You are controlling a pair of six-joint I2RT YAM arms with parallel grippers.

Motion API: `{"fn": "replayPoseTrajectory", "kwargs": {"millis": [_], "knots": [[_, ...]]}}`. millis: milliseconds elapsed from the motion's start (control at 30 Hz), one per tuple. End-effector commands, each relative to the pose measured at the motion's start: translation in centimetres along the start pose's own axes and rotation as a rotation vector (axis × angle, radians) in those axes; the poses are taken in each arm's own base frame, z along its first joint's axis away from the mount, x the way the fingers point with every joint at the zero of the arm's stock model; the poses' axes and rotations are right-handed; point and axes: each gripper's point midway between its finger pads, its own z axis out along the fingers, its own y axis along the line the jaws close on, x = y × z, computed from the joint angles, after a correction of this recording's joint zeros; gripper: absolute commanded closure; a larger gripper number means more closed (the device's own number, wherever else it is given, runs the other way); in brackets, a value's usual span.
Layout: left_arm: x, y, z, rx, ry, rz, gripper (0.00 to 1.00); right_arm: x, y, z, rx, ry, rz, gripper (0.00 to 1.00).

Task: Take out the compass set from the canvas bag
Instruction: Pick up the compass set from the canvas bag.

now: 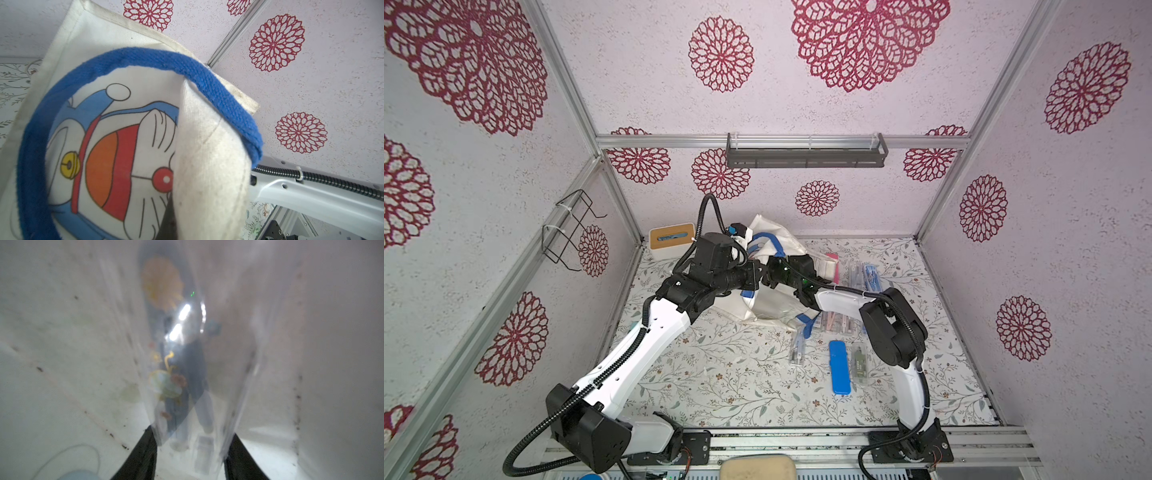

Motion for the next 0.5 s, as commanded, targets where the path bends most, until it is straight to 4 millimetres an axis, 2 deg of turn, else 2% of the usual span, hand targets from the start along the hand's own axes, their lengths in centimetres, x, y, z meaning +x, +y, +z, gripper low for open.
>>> {"fn": "replayPoseTrajectory", "kwargs": {"millis": [0,233,333,467], "knots": [[-2.5,0.1,-1.2,-0.018,-0.087,-0.027,1.0,-0.7,1.8,-0.4,-0.035,-0.001,-0.018,0.62],[-3.4,6.9,-0.2,-0.184,-0.114,-0.249,1.0,2.7,4.1,-1.1,-0.03,0.094,-0.086,0.63],[-3.8,8.4,0.4,-0.174,-0.126,-0.323,1.0,3.6,4.5,-1.8,-0.011,0.122,-0.107,0.64],[-4.0,9.5,1.0,-0.122,-0.151,-0.417,1.0,3.7,5.2,-3.3,0.025,0.114,-0.157,0.65]]}}
